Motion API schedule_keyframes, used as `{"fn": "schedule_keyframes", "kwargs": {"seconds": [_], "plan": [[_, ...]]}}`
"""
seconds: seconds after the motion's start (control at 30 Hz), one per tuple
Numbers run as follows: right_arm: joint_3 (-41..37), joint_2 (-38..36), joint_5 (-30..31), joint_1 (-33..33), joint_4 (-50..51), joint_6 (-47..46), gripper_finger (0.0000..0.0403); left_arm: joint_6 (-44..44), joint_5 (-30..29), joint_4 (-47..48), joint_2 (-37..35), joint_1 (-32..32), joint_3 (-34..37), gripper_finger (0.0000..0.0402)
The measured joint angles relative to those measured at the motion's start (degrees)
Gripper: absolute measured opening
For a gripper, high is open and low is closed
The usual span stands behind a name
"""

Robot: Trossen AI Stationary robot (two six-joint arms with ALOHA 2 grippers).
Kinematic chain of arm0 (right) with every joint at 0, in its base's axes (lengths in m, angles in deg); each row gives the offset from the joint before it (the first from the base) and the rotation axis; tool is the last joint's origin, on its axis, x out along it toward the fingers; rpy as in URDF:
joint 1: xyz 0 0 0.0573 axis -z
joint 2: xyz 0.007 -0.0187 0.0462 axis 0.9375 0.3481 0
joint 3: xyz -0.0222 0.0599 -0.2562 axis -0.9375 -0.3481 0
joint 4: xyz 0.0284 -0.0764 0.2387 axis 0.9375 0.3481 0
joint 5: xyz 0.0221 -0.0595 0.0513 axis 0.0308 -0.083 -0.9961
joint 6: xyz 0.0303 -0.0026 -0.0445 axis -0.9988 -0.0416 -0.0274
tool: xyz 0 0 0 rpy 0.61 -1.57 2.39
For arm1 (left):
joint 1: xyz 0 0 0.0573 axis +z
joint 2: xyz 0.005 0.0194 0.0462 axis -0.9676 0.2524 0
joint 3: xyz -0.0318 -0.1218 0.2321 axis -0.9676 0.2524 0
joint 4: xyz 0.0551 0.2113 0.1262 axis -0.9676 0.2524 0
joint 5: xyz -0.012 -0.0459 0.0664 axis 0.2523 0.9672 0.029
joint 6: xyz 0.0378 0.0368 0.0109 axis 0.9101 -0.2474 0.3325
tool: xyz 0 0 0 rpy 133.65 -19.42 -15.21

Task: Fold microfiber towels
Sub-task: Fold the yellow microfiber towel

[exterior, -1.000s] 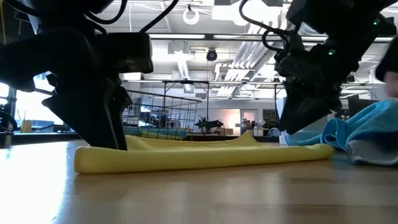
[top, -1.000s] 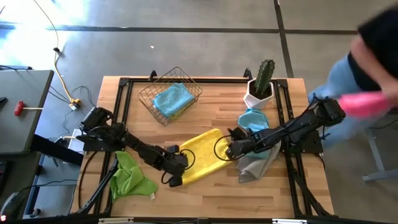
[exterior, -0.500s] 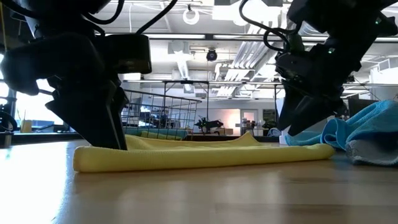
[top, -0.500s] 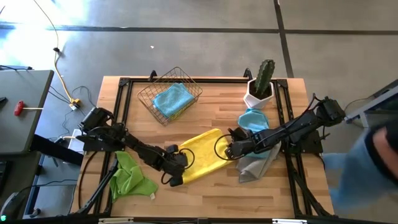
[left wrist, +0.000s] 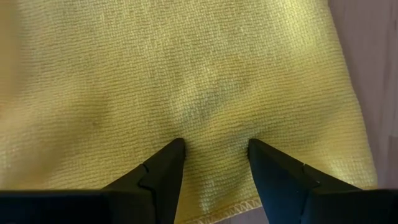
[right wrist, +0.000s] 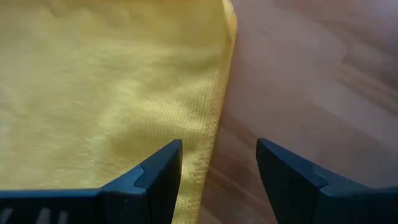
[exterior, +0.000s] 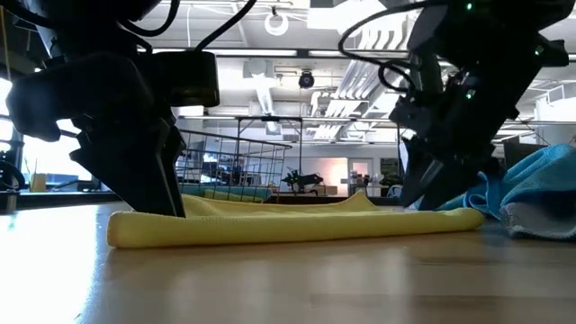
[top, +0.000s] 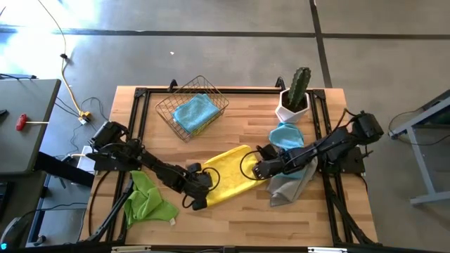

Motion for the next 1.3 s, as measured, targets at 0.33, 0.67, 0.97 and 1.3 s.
{"fn": "schedule_keyframes", "kwargs": {"seconds": [0.33, 0.67, 0.97, 1.3], "plan": [[0.1, 4.1, -0.2, -0.1, -5.7, 0.5, 0.0199, 0.0, -0.1, -0.1, 0.0, 0.0, 0.0, 0.0172], [0.0, 4.4, -7.6, -1.2, -15.0, 4.4, 0.0158, 0.0, -0.5, -0.1, 0.0, 0.1, 0.0, 0.0172], [0.0, 4.4, -6.2, -1.3, -15.4, 6.7, 0.0088, 0.0, -0.6, -0.1, 0.0, 0.0, 0.0, 0.0172], [0.0, 4.4, -5.9, -1.2, -14.6, 9.6, 0.0013, 0.0, -5.4, 0.0, 0.0, 0.1, 0.0, 0.0172]]}}
